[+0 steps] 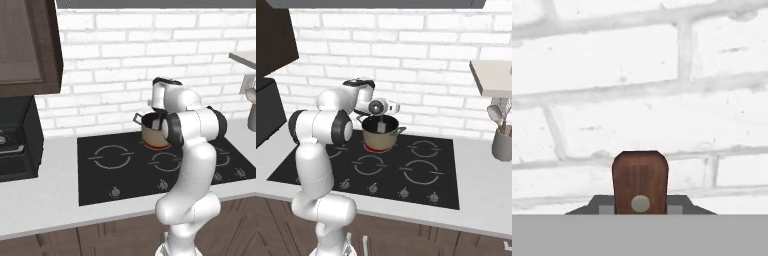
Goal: Put the sweet potato and potato in the pot. Retrieve the spatula and lightly stir the vegetables in the pot.
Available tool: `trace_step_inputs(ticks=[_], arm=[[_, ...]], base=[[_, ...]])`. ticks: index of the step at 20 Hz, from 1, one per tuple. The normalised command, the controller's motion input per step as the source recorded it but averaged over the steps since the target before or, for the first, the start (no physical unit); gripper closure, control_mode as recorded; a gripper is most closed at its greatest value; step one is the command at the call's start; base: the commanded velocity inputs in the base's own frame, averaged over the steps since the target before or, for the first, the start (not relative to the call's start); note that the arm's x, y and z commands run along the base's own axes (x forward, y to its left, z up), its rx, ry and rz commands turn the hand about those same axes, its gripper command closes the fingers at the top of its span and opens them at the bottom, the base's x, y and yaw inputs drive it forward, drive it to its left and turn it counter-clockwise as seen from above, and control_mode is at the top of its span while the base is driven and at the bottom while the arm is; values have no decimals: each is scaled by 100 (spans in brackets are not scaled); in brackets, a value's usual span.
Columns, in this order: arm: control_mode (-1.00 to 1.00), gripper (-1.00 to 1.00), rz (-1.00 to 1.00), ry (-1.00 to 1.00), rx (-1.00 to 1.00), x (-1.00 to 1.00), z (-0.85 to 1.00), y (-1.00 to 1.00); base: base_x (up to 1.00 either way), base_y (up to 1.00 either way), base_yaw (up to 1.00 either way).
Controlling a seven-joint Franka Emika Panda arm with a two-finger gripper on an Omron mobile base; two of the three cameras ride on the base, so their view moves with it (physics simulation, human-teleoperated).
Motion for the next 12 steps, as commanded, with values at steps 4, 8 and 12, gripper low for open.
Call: trace_step_inputs(ticks=[4,8,12], arm=[[-100,100,0,2,-5,0,92,0],[-100,100,0,2,-4,0,78,0],[-100,100,-2,15,-1,-13,22,0]], base=[[0,0,0],[0,0,0],[0,0,0]])
